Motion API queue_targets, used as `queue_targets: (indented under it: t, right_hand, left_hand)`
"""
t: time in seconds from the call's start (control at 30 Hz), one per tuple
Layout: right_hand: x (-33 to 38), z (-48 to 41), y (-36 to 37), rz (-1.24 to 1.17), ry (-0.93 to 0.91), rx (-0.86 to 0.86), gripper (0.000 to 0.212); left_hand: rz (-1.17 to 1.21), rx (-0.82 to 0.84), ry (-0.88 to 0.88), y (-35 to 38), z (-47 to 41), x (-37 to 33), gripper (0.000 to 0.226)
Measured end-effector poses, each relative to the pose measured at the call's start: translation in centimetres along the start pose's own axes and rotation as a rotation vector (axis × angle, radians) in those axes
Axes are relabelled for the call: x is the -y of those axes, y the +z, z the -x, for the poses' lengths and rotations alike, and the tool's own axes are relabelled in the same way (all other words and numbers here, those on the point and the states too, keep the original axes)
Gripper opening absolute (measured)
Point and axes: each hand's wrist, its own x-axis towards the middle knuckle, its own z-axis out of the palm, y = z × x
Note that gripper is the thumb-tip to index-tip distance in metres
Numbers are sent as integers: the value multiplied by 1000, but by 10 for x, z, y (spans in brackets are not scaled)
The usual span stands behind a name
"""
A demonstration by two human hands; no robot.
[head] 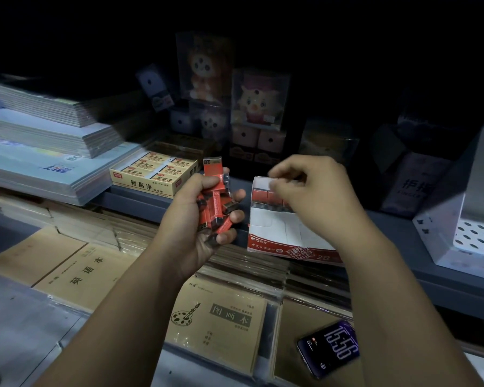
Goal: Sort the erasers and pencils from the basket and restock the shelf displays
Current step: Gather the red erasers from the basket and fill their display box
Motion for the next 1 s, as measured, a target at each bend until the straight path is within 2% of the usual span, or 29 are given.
queue_targets:
  t: [0.17, 0.4, 0.67, 0.87, 1.0]
  right_hand:
    - [24, 7, 23, -207, -69, 122, 22]
    - [30, 10, 33, -113, -171, 132, 40]
    - [26, 7, 31, -112, -286, 74, 15]
    - [21, 3, 13, -389, -57, 138, 10]
    - [9, 1, -7, -340, 9, 118, 14]
  left_hand:
    - [-14, 33, 4, 0, 3, -1, 27]
    - [-96, 45, -12, 0, 4, -3, 34]
    - [10, 67, -38, -3, 4, -5, 29]
    - [27, 36, -38, -2, 3, -4, 30]
    - [20, 0, -33, -1, 2, -4, 24]
